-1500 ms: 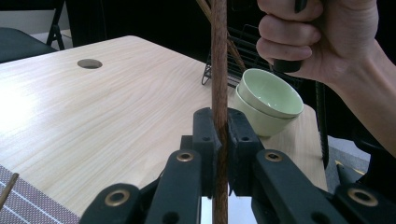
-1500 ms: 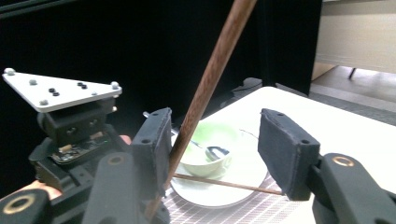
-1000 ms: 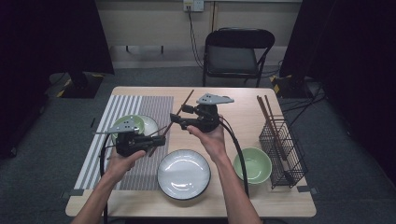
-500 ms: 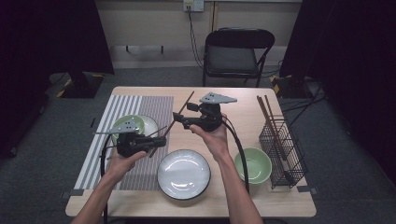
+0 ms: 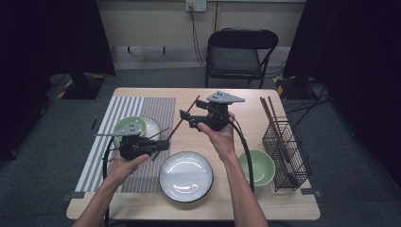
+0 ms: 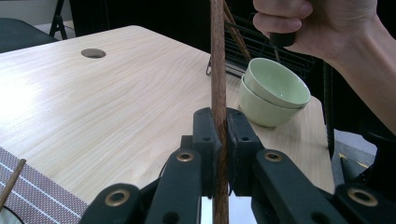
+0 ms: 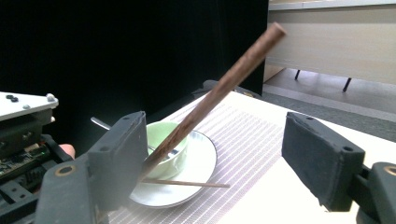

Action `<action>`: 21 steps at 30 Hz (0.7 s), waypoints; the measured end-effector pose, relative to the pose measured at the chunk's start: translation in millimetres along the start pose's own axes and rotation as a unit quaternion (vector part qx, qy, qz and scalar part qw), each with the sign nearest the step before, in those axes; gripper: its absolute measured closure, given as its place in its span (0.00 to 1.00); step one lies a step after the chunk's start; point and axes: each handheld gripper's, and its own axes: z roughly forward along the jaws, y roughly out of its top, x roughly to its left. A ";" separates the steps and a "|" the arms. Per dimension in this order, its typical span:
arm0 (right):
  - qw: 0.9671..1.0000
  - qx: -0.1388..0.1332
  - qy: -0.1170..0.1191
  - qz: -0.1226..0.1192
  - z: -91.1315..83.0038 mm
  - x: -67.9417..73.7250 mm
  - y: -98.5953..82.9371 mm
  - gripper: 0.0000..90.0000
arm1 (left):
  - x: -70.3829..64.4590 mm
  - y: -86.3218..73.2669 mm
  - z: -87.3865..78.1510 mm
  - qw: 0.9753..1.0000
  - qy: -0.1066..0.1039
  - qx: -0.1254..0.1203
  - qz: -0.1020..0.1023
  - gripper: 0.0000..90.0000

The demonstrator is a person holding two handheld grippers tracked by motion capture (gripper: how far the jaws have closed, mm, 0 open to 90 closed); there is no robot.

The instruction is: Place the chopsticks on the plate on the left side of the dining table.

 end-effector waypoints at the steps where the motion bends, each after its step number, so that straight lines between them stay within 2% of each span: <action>1: 1.000 0.002 -0.004 -0.002 0.0 0.0 -0.2 0.25 | 0.6 0.0 -0.7 1.000 0.001 -0.001 0.001 0.94; 8: 1.000 0.006 -0.013 -0.004 1.8 -1.5 -2.8 0.25 | 2.5 0.7 -6.0 1.000 0.007 -0.005 0.000 0.94; 17: 1.000 0.018 -0.008 -0.001 3.5 -5.5 -5.5 0.29 | 4.0 0.6 -9.0 1.000 0.011 -0.007 -0.002 0.94; 21: 1.000 0.025 -0.014 -0.002 3.9 -7.1 -7.6 0.29 | 4.8 0.7 -10.4 1.000 0.012 -0.010 -0.004 0.94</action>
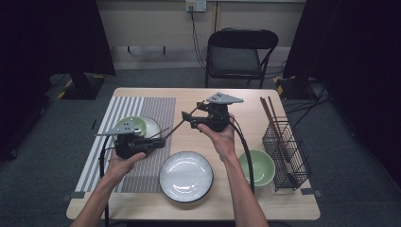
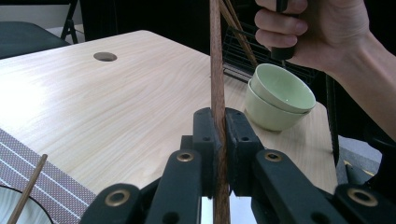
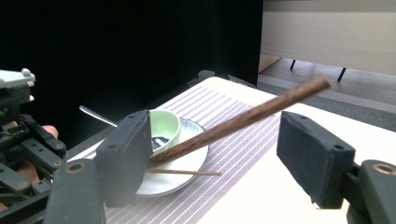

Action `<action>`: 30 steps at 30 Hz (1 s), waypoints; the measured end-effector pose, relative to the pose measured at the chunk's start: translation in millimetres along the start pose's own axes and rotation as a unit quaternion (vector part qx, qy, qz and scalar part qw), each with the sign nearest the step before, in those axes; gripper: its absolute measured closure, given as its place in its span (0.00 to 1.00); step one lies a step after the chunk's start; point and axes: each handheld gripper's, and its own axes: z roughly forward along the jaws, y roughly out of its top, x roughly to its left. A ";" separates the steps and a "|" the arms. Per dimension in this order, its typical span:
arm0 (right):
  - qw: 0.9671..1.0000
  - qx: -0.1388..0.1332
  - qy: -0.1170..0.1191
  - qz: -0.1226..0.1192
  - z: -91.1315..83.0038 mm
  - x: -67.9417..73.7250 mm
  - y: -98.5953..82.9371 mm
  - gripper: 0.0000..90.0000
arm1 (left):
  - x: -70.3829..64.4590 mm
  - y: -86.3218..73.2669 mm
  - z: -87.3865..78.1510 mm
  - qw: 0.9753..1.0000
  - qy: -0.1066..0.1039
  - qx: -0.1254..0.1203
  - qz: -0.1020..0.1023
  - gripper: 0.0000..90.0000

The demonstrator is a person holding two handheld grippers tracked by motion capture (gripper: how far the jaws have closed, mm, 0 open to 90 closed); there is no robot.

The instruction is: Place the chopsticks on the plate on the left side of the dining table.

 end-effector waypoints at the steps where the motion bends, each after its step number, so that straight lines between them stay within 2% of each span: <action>1: 1.000 0.001 -0.002 0.000 0.2 -0.4 -0.5 0.29 | 0.5 0.2 -0.6 1.000 0.001 -0.002 0.003 0.94; 19: 1.000 0.000 -0.021 0.007 -2.6 -6.7 -6.7 0.26 | 2.3 0.6 -6.5 1.000 0.004 -0.010 -0.004 0.94; 30: 1.000 0.000 -0.021 0.009 -2.9 -7.9 -8.0 0.26 | 2.3 0.7 -8.0 1.000 0.007 -0.011 -0.004 0.94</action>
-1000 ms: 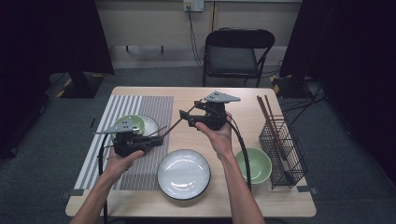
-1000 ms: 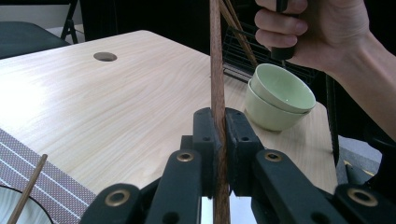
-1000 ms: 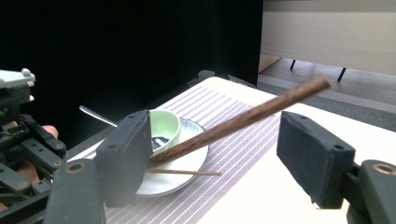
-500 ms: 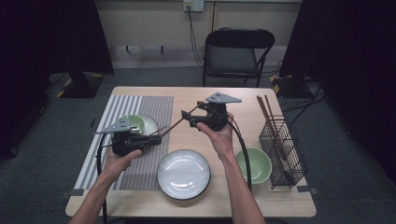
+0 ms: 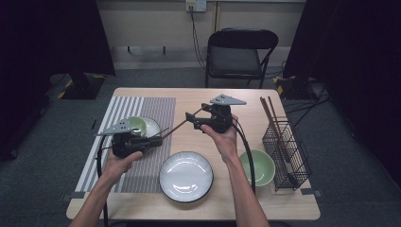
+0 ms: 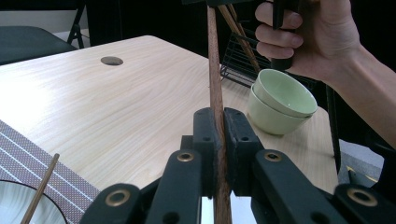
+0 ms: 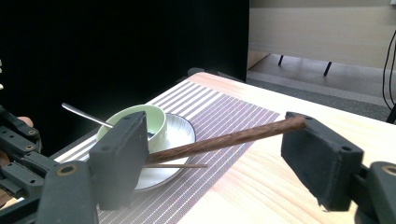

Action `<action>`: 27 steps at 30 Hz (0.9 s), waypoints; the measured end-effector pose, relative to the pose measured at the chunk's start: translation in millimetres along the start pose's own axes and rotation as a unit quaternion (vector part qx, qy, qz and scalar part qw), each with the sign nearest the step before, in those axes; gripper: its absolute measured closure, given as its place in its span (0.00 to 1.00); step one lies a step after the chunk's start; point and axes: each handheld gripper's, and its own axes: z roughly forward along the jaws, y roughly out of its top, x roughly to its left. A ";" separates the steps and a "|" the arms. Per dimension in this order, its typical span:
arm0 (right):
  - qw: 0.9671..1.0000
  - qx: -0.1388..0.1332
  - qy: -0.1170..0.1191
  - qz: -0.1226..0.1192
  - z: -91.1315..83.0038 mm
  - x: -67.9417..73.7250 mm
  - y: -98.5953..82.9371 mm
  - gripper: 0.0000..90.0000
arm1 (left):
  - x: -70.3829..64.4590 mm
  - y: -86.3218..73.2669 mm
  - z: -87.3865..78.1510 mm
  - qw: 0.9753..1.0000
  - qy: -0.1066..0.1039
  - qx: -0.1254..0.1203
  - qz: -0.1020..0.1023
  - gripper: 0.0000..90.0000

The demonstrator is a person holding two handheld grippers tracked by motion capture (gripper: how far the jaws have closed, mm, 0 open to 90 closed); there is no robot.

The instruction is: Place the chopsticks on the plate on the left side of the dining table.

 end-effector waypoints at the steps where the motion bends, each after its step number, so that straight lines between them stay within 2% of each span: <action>1: 1.000 0.001 -0.002 -0.001 -0.1 0.0 0.0 0.26 | 0.0 0.0 0.0 1.000 0.000 0.000 0.000 0.94; 27: 1.000 0.008 -0.009 0.002 -1.0 -6.6 -6.4 0.25 | 1.4 -0.4 -5.2 1.000 0.007 0.002 0.000 0.94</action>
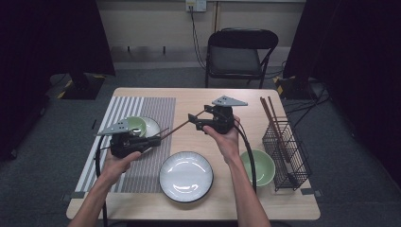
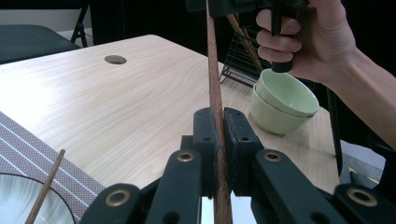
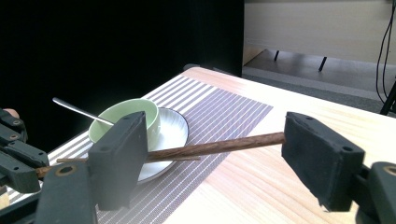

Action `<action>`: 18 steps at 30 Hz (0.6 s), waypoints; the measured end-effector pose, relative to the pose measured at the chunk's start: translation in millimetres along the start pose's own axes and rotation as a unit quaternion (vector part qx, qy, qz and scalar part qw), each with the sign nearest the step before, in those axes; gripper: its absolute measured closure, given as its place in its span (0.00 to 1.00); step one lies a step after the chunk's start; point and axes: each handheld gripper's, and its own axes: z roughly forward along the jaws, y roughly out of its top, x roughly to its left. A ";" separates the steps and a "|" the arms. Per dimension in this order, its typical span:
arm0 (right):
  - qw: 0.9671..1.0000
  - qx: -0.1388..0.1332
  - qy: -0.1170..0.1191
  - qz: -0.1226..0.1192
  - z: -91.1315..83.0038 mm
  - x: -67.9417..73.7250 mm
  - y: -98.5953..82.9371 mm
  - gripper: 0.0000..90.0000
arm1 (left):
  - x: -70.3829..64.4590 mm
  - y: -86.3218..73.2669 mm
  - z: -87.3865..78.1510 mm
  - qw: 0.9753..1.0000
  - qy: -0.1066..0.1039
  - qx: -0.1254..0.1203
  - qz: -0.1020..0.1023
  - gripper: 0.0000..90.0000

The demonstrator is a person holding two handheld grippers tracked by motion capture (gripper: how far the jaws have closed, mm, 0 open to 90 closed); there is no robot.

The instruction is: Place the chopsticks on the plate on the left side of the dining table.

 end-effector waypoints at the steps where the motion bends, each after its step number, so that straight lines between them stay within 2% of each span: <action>1: 1.000 0.002 0.002 0.002 0.8 -0.1 -0.5 0.25 | 0.0 0.2 -0.2 1.000 0.001 0.000 -0.001 0.94; 8: 1.000 0.007 0.003 0.000 4.2 1.1 -1.3 0.25 | 0.3 0.8 -6.5 1.000 0.006 0.000 0.004 0.94; 12: 1.000 0.011 0.003 0.000 6.6 2.0 -1.9 0.25 | 1.7 -1.7 -10.1 1.000 0.010 -0.002 -0.004 0.94; 18: 1.000 0.009 0.005 0.000 8.2 2.3 -1.6 0.25 | 3.5 -6.2 -14.2 1.000 0.016 0.008 -0.004 0.94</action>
